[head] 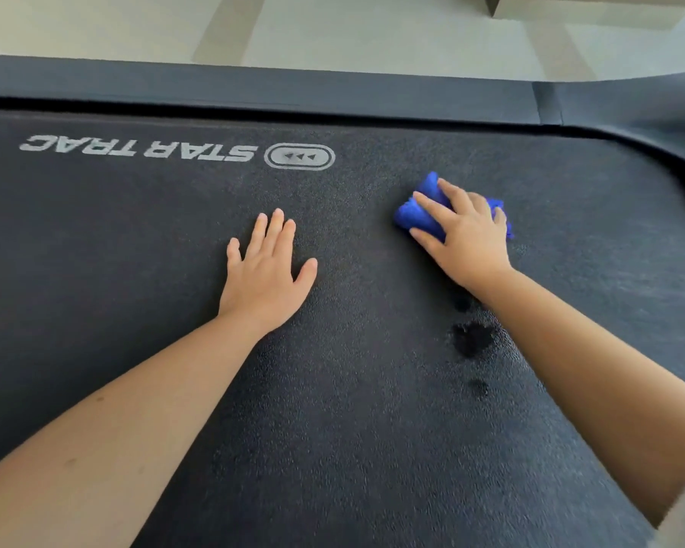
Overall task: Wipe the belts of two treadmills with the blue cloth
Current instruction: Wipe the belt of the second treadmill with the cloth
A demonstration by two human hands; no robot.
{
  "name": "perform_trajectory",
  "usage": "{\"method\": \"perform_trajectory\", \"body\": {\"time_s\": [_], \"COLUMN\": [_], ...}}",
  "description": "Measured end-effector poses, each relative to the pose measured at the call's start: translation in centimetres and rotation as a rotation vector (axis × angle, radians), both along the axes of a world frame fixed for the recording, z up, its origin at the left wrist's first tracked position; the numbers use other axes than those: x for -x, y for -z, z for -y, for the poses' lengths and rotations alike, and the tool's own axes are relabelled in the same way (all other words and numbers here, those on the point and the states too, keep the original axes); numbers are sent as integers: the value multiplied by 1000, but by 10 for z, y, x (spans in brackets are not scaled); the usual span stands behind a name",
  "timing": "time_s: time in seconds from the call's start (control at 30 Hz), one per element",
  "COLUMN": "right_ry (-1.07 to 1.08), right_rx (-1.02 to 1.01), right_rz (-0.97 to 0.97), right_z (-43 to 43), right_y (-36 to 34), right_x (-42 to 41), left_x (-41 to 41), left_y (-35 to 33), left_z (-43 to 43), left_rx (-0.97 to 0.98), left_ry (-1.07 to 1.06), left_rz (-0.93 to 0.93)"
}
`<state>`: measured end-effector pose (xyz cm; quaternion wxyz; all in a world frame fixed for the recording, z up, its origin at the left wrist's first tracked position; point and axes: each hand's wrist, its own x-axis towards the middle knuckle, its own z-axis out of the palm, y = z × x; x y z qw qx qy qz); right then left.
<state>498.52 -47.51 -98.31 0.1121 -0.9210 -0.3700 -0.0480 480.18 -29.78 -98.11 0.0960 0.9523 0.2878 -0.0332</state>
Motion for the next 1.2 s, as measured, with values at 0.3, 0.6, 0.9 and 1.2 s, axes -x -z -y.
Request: {"method": "perform_trajectory", "body": {"time_s": [0.3,0.6,0.9,1.2], "right_ry": [-358,-100,-229,-104], "right_rx": [-83,-46,-103,-65], "right_rz": [71,10,49,113], "right_z": [89,65,113,116], "right_y": [6,3,4,6], "right_x": [163,52,165,88], "left_x": [0,39,34,34], "left_y": [-3,3,4,2], "left_z": [13,101,100,100], "left_rx": [-58,-112,-93,-87], "left_ry": [-49,129,141,133], "left_rz": [9,-76,-34,-37]}}
